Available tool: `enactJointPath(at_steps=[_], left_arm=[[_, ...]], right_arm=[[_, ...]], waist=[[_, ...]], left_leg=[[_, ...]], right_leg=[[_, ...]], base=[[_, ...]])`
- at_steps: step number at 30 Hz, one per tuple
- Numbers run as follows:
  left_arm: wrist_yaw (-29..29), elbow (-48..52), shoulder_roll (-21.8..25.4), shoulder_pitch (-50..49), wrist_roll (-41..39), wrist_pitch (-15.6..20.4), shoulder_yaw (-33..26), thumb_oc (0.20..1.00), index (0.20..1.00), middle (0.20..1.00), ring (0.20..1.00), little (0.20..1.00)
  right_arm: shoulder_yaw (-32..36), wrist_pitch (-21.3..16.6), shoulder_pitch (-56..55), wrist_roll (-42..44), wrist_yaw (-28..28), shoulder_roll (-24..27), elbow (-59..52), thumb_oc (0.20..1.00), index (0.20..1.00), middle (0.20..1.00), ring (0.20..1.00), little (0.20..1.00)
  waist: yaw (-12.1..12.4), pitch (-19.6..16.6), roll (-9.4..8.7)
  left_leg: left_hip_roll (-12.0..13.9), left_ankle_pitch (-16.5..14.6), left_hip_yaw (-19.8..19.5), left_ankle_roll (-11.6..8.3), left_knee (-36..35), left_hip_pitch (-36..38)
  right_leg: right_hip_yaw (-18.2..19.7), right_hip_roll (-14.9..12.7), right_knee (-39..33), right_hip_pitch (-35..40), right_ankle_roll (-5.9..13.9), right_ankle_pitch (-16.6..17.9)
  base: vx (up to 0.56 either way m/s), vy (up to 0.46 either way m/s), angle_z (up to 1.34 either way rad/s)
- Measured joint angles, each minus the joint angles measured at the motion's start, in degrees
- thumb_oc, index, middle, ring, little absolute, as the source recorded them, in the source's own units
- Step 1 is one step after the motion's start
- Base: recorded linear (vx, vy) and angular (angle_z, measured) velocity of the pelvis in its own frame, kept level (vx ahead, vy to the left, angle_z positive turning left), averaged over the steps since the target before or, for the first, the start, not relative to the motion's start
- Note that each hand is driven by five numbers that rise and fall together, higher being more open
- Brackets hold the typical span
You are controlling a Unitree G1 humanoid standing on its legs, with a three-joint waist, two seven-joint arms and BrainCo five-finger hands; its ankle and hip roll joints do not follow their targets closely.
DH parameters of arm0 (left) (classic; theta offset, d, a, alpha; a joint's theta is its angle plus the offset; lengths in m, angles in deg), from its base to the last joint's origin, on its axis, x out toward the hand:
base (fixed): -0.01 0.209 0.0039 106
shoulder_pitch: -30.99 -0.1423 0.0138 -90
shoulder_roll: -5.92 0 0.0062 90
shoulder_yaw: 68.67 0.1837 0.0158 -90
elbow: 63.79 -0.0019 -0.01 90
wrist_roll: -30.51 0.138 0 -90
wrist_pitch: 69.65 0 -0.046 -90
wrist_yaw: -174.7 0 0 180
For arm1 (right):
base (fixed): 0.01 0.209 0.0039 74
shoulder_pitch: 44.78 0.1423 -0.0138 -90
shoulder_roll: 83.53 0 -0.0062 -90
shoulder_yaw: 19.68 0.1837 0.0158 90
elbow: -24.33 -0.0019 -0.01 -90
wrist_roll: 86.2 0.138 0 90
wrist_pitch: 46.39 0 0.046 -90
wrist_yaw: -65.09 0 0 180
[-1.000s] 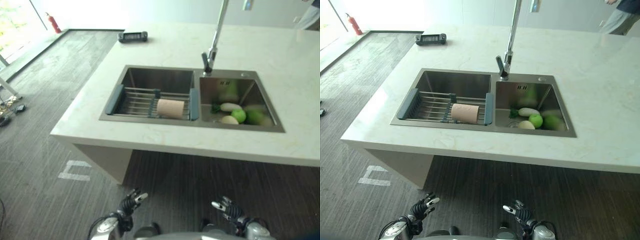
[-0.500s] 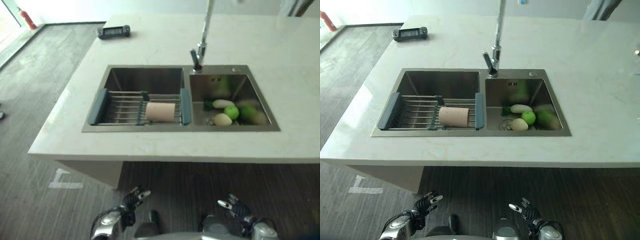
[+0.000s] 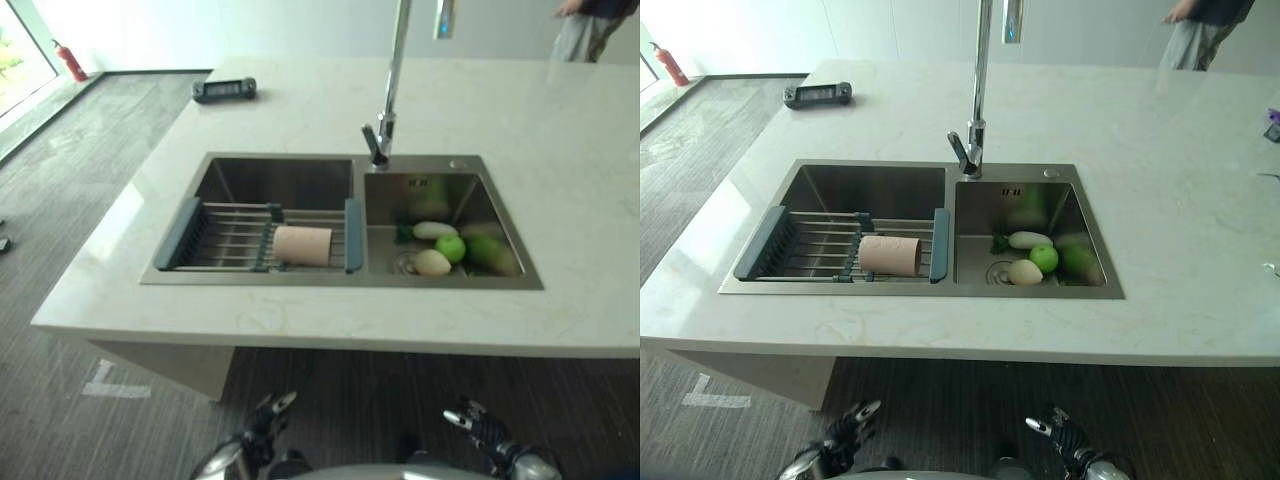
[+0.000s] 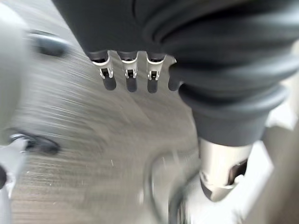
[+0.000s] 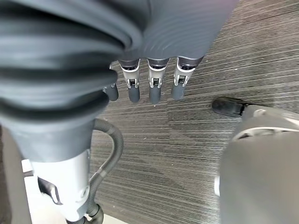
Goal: Place the dishes in the dishwasher.
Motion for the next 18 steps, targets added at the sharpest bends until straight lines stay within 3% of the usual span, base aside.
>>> enactJointPath(at_steps=[4,5,7,8,10,12,14,15,16,17,18], left_arm=[[-4.1,-7.5,0.0,-3.1,-12.9,-4.4,-8.8,1.0,1.0,1.0,1.0,1.0],[-8.2,-11.1,0.1,-4.6,-19.5,-6.4,-14.5,1.0,1.0,1.0,1.0,1.0],[-13.2,-13.0,1.0,-8.0,-25.1,-6.2,-19.8,1.0,1.0,1.0,1.0,1.0],[-17.0,-14.1,2.6,-9.2,-29.0,-0.6,-27.5,1.0,1.0,1.0,1.0,1.0],[-20.5,-6.8,3.1,-10.0,-38.8,11.5,-31.1,1.0,1.0,1.0,1.0,1.0],[-22.1,9.3,1.9,-7.6,-44.9,35.1,-30.6,1.0,1.0,1.0,1.0,1.0],[-22.0,14.2,0.9,-5.2,-44.0,44.5,-27.9,1.0,1.0,1.0,1.0,1.0],[-21.9,14.3,1.0,-4.7,-43.9,46.2,-26.9,1.0,1.0,1.0,1.0,1.0],[-29.8,30.1,-1.4,-2.5,-40.3,52.4,-28.5,1.0,1.0,1.0,1.0,1.0],[-31.1,36.0,-1.2,-1.9,-37.3,54.5,-28.5,1.0,1.0,1.0,1.0,1.0],[-33.3,36.8,2.5,-0.6,-27.8,59.3,-27.9,1.0,1.0,1.0,1.0,1.0]], right_arm=[[0.8,-1.2,-0.2,0.0,0.1,-0.8,1.5,1.0,1.0,1.0,1.0,1.0],[2.7,-2.2,-0.3,0.1,0.2,-0.5,2.9,1.0,1.0,1.0,1.0,1.0],[4.2,-2.4,-1.3,0.1,0.1,1.1,3.7,1.0,1.0,1.0,1.0,1.0],[6.1,-2.7,-2.6,0.1,0.2,3.2,3.9,1.0,1.0,1.0,1.0,1.0],[6.2,-2.4,-3.7,0.7,0.0,4.4,3.1,1.0,1.0,1.0,1.0,1.0],[5.8,-2.1,-3.4,1.8,-0.3,3.9,3.4,1.0,1.0,1.0,1.0,1.0],[4.4,-2.1,-3.1,2.1,-0.9,3.2,3.2,1.0,1.0,1.0,1.0,1.0],[4.4,-2.2,-3.0,2.1,-1.2,2.8,3.2,1.0,1.0,1.0,1.0,1.0],[2.1,-2.3,-4.3,2.2,-0.8,2.1,2.8,1.0,1.0,1.0,1.0,1.0],[1.4,-2.2,-5.0,2.2,-0.9,1.6,2.8,1.0,1.0,1.0,1.0,1.0],[2.1,-2.5,-4.6,2.3,-0.6,0.9,1.9,1.0,1.0,1.0,1.0,1.0]], waist=[[0.5,-0.6,0.83],[0.5,-0.9,1.61],[1.4,-1.5,3.69],[1.4,-2.0,4.66],[1.6,-1.8,6.12],[3.0,-1.8,7.07],[2.9,-1.9,6.74],[2.8,-1.9,6.53],[3.5,-2.2,5.03],[3.9,-2.3,4.09],[3.2,-2.0,3.19]], left_leg=[[-0.4,0.0,-0.1,0.05,-0.1,-0.1],[-0.4,0.0,-0.2,0.08,-0.1,-0.2],[-0.5,0.1,-0.6,0.05,-0.2,-1.3],[-0.7,-0.1,-0.9,0.37,-0.2,-1.5],[-0.9,0.0,-1.5,0.72,-0.1,-2.0],[-0.9,0.5,-1.7,0.35,-0.2,-2.1],[-0.9,0.5,-1.7,0.31,-0.2,-2.1],[-0.8,0.5,-1.7,0.31,-0.2,-2.1],[-0.7,0.6,-2.5,0.29,-0.2,-2.4],[-0.6,0.7,-3.0,0.07,-0.2,-2.8],[-0.5,1.0,-3.0,0.0,-0.2,-2.9]], right_leg=[[-0.2,-0.5,0.0,0.0,0.08,0.1],[-0.2,-0.5,0.0,0.0,0.11,0.0],[-0.4,-0.7,0.0,-0.9,0.26,0.2],[-0.7,-0.9,-0.3,-0.9,0.5,0.0],[-1.5,-1.1,-0.2,-0.9,0.64,-0.1],[-1.8,-1.1,0.0,-0.8,1.01,-0.1],[-1.8,-1.0,0.0,-0.8,0.99,0.0],[-1.7,-1.0,0.0,-0.9,0.97,0.0],[-2.3,-0.7,0.0,-0.7,0.74,-0.1],[-2.8,-0.6,0.0,-0.7,0.67,-0.2],[-2.8,-0.5,0.0,-1.0,0.63,-0.2]], base=[[0.0,-0.018,0.02],[-0.04,-0.005,0.05],[-0.02,0.019,0.09],[0.0,0.037,0.15],[0.0,0.003,0.21],[-0.01,-0.027,0.09],[0.01,-0.049,-0.02],[0.03,-0.058,0.1],[0.01,-0.021,0.18],[0.02,-0.012,0.18],[0.01,0.002,0.04]])
